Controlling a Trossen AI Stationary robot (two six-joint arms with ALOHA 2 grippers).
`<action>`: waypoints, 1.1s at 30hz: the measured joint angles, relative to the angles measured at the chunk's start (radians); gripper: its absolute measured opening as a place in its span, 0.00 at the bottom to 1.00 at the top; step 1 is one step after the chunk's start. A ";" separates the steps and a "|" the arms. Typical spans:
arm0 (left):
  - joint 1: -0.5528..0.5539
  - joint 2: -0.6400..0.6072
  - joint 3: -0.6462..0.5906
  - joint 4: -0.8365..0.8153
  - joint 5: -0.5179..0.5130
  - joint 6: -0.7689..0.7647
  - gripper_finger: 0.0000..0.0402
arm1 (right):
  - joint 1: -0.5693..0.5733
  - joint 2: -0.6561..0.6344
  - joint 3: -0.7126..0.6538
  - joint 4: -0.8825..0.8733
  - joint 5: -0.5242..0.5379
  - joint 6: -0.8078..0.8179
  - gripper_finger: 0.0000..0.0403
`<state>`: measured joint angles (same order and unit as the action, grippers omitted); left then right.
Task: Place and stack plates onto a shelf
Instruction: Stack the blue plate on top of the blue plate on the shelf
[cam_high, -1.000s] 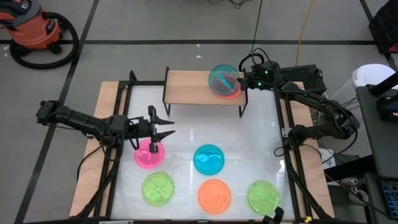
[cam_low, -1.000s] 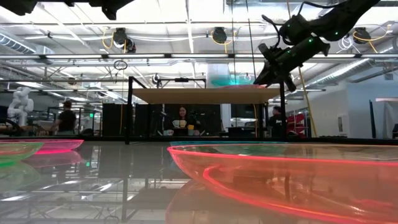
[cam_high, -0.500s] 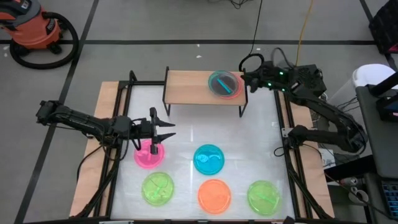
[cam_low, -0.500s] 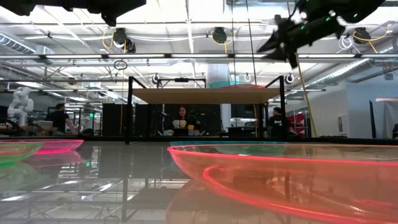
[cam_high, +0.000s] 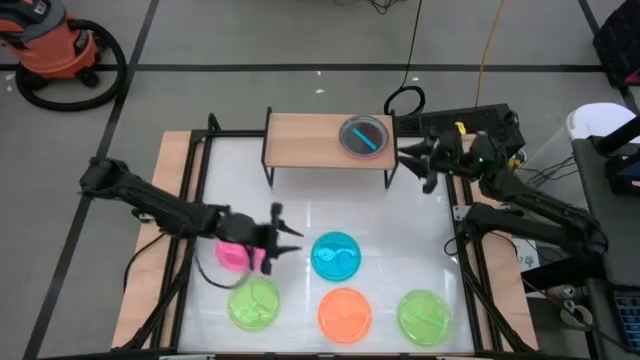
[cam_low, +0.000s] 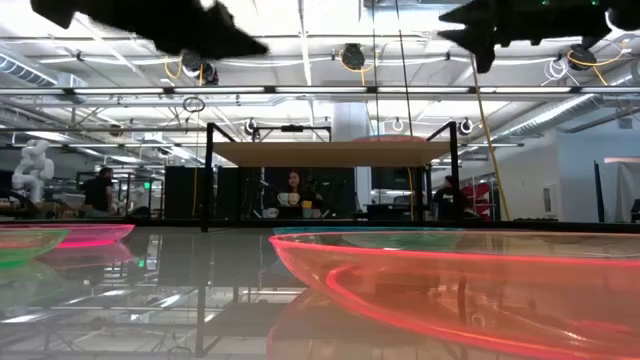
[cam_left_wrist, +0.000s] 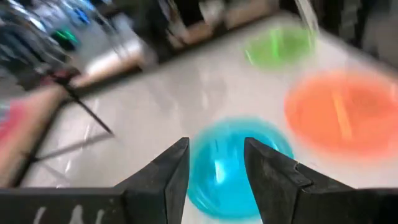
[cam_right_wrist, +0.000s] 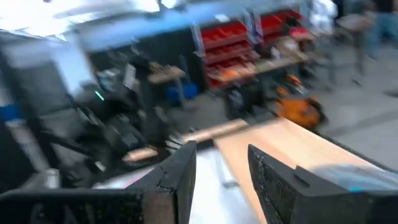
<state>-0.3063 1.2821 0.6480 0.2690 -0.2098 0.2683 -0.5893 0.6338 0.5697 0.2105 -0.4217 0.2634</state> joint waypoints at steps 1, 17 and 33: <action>-0.007 0.042 0.018 -0.028 0.000 0.017 0.40 | 0.025 -0.008 -0.024 0.051 0.000 0.008 0.32; -0.091 0.509 0.265 -0.178 0.010 0.393 0.40 | 0.136 -0.014 -0.224 0.346 0.005 0.044 0.32; -0.012 0.564 0.293 -0.219 0.053 0.324 0.39 | 0.136 -0.001 -0.224 0.383 0.014 0.055 0.32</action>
<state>-0.3182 1.8465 0.9413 0.0505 -0.1566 0.5921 -0.4534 0.6327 0.3454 0.5936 -0.4081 0.3183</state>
